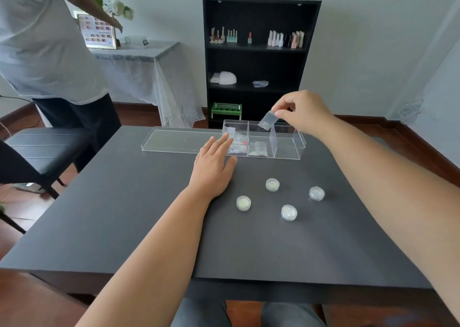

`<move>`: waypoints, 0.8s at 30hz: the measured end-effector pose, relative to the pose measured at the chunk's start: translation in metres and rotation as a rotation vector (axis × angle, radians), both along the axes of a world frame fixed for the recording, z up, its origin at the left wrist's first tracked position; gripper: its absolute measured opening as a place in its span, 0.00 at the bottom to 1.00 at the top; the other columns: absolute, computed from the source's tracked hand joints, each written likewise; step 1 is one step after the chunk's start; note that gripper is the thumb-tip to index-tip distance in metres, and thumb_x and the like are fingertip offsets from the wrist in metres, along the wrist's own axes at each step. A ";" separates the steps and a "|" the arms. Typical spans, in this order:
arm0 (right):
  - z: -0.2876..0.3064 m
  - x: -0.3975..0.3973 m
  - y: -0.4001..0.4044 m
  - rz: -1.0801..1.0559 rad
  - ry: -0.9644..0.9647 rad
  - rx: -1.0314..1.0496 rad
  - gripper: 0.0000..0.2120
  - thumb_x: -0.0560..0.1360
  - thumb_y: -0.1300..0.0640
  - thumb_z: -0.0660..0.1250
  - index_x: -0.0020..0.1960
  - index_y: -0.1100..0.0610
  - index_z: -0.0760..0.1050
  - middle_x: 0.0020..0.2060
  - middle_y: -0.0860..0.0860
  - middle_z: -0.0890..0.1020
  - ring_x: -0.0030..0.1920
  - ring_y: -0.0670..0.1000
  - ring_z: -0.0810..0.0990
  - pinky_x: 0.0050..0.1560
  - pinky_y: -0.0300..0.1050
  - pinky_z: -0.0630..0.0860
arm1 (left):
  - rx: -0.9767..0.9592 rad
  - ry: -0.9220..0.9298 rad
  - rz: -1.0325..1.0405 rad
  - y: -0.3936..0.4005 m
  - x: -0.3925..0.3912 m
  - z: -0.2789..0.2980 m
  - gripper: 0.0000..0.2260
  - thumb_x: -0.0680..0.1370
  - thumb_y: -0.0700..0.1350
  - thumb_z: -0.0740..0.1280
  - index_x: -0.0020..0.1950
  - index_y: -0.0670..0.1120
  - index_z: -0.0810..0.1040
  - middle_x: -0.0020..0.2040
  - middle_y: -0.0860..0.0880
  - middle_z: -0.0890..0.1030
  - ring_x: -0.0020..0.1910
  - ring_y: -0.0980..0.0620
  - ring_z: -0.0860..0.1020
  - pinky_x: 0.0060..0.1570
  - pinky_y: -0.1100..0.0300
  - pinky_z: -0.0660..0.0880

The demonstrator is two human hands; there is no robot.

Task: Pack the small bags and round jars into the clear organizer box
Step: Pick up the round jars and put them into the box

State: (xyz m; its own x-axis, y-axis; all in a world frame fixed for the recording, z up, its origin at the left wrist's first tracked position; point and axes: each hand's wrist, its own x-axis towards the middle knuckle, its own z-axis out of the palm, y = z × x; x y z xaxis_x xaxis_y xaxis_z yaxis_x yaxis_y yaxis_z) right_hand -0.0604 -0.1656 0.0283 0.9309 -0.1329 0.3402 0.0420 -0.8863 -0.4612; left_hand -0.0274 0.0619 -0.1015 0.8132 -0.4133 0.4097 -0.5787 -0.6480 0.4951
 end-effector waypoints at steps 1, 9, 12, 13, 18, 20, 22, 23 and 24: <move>-0.003 0.009 -0.003 -0.013 0.052 -0.038 0.06 0.75 0.56 0.68 0.45 0.48 0.82 0.42 0.45 0.82 0.48 0.51 0.77 0.51 0.53 0.77 | -0.002 0.004 0.001 0.000 0.000 0.000 0.23 0.81 0.53 0.57 0.77 0.53 0.60 0.77 0.56 0.58 0.76 0.53 0.50 0.73 0.52 0.50; -0.013 0.051 0.004 0.146 0.426 -0.323 0.06 0.74 0.60 0.68 0.44 0.51 0.82 0.44 0.47 0.81 0.41 0.43 0.76 0.35 0.35 0.69 | -0.005 0.022 -0.003 0.001 -0.001 0.002 0.23 0.81 0.53 0.57 0.76 0.53 0.61 0.77 0.56 0.59 0.76 0.52 0.51 0.73 0.51 0.50; -0.014 0.057 0.006 0.137 0.532 -0.352 0.07 0.74 0.61 0.68 0.44 0.50 0.82 0.40 0.44 0.79 0.38 0.41 0.75 0.34 0.36 0.68 | -0.019 0.037 -0.007 0.001 -0.001 0.003 0.22 0.81 0.52 0.57 0.76 0.54 0.61 0.77 0.55 0.60 0.76 0.52 0.52 0.73 0.50 0.51; -0.015 0.059 0.006 0.133 0.561 -0.353 0.07 0.74 0.61 0.68 0.45 0.51 0.82 0.41 0.43 0.80 0.38 0.41 0.75 0.36 0.37 0.69 | -0.024 0.039 -0.008 0.001 -0.001 0.003 0.22 0.81 0.52 0.57 0.76 0.54 0.62 0.77 0.55 0.60 0.76 0.52 0.52 0.73 0.50 0.52; -0.023 0.060 0.011 0.108 0.586 -0.389 0.07 0.74 0.61 0.69 0.50 0.56 0.84 0.46 0.49 0.83 0.45 0.47 0.78 0.43 0.41 0.72 | -0.040 0.050 -0.016 0.002 -0.002 0.004 0.22 0.81 0.51 0.58 0.76 0.53 0.62 0.77 0.55 0.61 0.76 0.51 0.53 0.73 0.51 0.52; -0.023 0.058 0.013 0.098 0.585 -0.419 0.09 0.74 0.60 0.69 0.52 0.57 0.84 0.49 0.50 0.84 0.46 0.48 0.78 0.45 0.41 0.73 | -0.036 0.056 -0.015 0.002 -0.002 0.004 0.22 0.81 0.52 0.58 0.76 0.53 0.62 0.77 0.55 0.61 0.76 0.51 0.53 0.73 0.51 0.52; -0.023 0.057 0.015 0.091 0.587 -0.461 0.10 0.75 0.59 0.68 0.54 0.58 0.83 0.52 0.51 0.84 0.50 0.49 0.79 0.50 0.44 0.77 | -0.030 0.059 -0.014 0.002 -0.002 0.004 0.22 0.81 0.52 0.57 0.76 0.53 0.62 0.77 0.55 0.61 0.76 0.51 0.53 0.73 0.50 0.52; -0.023 0.057 0.016 0.090 0.590 -0.486 0.10 0.75 0.59 0.68 0.55 0.58 0.83 0.53 0.51 0.84 0.52 0.50 0.80 0.54 0.46 0.77 | -0.031 0.059 -0.014 0.002 -0.002 0.004 0.22 0.81 0.52 0.58 0.76 0.53 0.62 0.77 0.55 0.61 0.76 0.51 0.53 0.73 0.50 0.52; -0.023 0.057 0.016 0.087 0.589 -0.513 0.11 0.75 0.58 0.68 0.56 0.58 0.82 0.55 0.50 0.83 0.55 0.51 0.79 0.57 0.48 0.77 | -0.032 0.058 -0.014 0.002 -0.002 0.004 0.22 0.81 0.52 0.58 0.75 0.53 0.62 0.77 0.55 0.61 0.76 0.51 0.53 0.73 0.50 0.53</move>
State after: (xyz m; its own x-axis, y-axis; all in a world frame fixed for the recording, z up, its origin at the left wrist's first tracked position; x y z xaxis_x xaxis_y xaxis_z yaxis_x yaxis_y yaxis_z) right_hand -0.0034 -0.1495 0.0052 0.9769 -0.0107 -0.2133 -0.0029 -0.9993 0.0365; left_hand -0.0290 0.0639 -0.0974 0.8302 -0.4122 0.3753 -0.5574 -0.6233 0.5485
